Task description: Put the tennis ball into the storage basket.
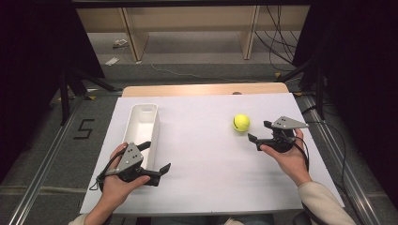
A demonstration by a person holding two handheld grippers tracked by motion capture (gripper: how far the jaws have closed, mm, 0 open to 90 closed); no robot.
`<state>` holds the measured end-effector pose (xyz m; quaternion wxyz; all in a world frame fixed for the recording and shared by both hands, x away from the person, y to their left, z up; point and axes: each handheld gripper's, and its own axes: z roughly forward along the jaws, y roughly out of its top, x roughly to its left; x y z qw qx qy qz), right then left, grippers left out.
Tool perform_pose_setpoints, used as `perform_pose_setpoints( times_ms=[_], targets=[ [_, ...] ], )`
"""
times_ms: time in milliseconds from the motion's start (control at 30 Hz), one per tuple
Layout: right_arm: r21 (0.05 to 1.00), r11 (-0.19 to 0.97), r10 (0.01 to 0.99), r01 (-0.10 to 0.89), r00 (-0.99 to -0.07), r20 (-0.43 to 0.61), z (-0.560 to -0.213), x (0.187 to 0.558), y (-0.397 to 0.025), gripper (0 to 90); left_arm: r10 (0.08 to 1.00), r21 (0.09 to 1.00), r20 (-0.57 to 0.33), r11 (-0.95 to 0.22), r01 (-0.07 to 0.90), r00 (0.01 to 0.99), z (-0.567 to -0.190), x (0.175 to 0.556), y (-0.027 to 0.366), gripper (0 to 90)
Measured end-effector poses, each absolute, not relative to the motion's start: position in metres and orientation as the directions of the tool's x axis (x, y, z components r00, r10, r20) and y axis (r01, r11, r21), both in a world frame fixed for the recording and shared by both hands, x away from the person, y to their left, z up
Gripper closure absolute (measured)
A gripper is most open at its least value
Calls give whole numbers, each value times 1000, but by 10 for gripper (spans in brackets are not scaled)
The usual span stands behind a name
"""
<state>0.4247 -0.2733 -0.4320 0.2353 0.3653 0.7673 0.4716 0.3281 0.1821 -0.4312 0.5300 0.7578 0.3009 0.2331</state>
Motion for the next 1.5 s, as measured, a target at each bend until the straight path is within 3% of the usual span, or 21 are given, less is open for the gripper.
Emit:
perform_pose_setpoints(
  times_ms=[1500],
  targets=[
    [880,304,799,364,-600,-28,-439,454,-264,154,701,944,39,-260,205,712,-431,328,183,0]
  ],
)
